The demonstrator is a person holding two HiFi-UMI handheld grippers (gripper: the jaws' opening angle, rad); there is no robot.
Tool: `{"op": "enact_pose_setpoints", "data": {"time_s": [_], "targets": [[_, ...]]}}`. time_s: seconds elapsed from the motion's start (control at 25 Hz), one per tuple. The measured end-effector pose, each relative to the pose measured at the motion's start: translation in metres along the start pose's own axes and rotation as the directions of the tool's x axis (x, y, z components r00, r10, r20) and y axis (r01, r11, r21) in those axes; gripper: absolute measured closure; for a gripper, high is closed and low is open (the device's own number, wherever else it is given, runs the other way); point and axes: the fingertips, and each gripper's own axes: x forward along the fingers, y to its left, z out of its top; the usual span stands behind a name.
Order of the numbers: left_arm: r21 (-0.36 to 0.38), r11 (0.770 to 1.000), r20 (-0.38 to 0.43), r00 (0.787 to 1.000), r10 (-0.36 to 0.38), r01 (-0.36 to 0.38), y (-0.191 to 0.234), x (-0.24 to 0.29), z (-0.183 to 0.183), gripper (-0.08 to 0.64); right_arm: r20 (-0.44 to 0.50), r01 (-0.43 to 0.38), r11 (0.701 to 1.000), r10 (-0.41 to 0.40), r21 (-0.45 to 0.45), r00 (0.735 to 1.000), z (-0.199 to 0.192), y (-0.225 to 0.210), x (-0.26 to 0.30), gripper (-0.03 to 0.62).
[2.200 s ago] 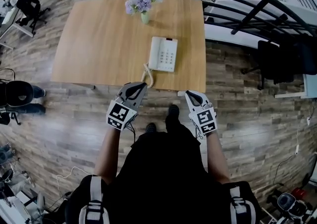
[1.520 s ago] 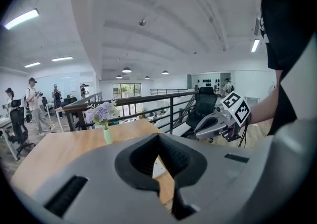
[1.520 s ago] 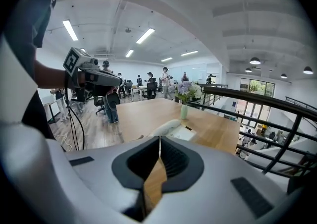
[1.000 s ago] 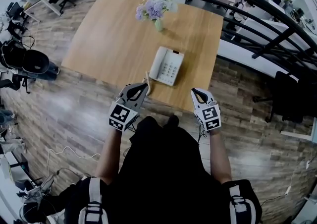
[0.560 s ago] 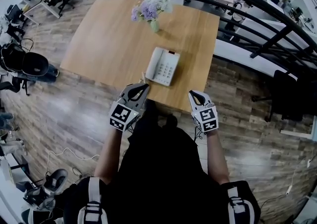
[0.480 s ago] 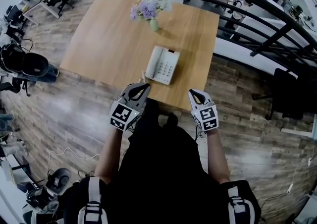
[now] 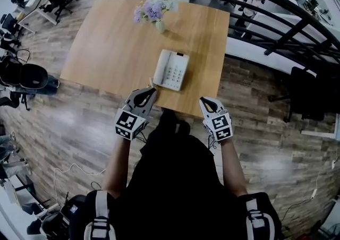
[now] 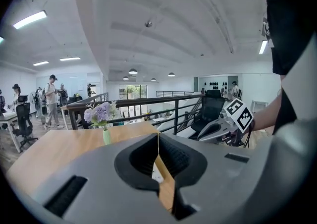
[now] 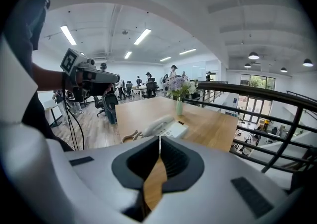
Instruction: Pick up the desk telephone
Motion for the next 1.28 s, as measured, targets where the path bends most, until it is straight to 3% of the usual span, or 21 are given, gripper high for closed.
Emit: {"op": "enact_pose_setpoints", "data": {"time_s": [0.36, 0.64, 1.28], "targets": [[-0.068, 0.998, 0.005, 1.0, 0.007, -0.007, 0.014, -0.004, -0.01, 0.537, -0.056, -0.015, 1.0, 0.014, -0.021, 0.998, -0.001, 0.003, 0.012, 0.566], [-0.029, 1.0, -0.044, 0.999, -0.009, 0.008, 0.046, 0.003, -0.024, 0.537, -0.086, 0.01, 1.0, -0.011, -0.015, 0.996, 0.008, 0.002, 0.032, 0.566], [-0.022, 0.985, -0.011, 0.985, -0.172, 0.172, 0.105, 0.054, -0.02, 0.537, -0.131, 0.149, 0.989, -0.147, 0.001, 0.98, 0.039, -0.01, 0.076, 0.566]]}}
